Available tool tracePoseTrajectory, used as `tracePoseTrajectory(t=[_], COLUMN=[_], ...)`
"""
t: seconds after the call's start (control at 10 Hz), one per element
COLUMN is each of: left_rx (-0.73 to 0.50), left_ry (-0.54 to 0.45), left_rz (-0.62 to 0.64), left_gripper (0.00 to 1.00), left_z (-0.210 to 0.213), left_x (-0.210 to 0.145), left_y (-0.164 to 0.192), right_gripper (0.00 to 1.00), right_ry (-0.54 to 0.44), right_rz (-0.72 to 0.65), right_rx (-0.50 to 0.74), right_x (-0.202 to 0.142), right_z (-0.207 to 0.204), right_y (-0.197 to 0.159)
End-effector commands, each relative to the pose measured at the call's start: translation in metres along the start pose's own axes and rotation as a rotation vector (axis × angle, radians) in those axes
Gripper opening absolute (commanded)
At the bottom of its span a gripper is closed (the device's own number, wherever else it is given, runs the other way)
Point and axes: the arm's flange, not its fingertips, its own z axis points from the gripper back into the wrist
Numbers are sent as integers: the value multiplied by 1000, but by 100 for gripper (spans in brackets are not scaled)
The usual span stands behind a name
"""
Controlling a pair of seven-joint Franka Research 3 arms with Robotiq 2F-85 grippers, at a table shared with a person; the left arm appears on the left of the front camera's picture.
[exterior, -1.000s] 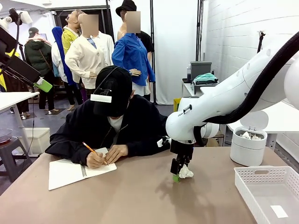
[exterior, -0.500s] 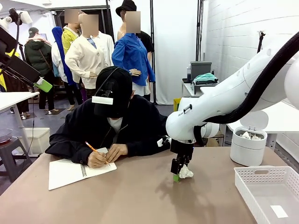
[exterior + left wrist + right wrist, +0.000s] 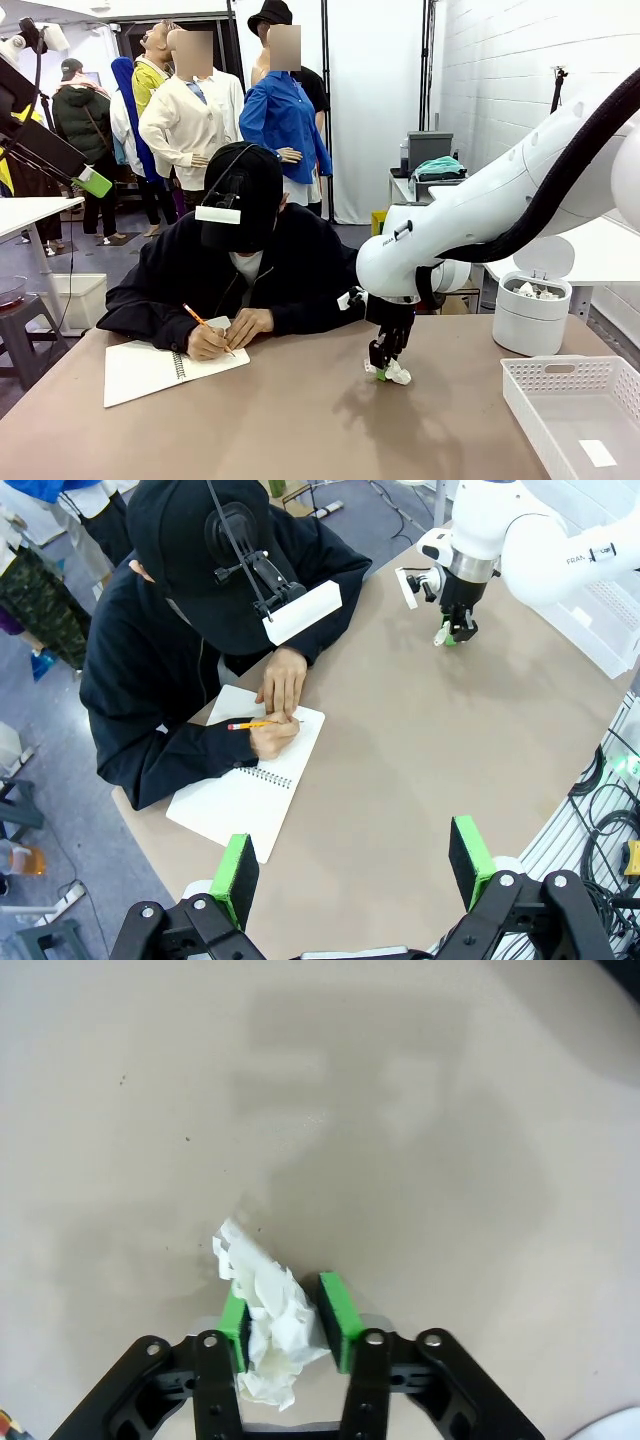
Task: Sort the paper based on its condition.
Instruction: If a person hands you a paper, place it in the Organizing basket , and if it's crumpled, put it in the Trash can.
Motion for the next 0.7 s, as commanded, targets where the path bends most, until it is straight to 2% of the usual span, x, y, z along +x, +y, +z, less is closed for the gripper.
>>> tracePoseTrajectory(t=[0.0, 0.3, 0.6], left_rx=[2, 2, 2], left_ry=[0, 0, 0], left_rz=[1, 1, 1], left_gripper=[100, 100, 100], left_z=[0, 0, 0], left_x=[0, 0, 0], left_y=[0, 0, 0], right_gripper=[0, 0, 0], right_ry=[-2, 63, 44], right_rz=[-36, -56, -136], right_rx=[12, -23, -12], right_x=[0, 8, 11], right_z=[18, 72, 127], right_y=[5, 5, -19])
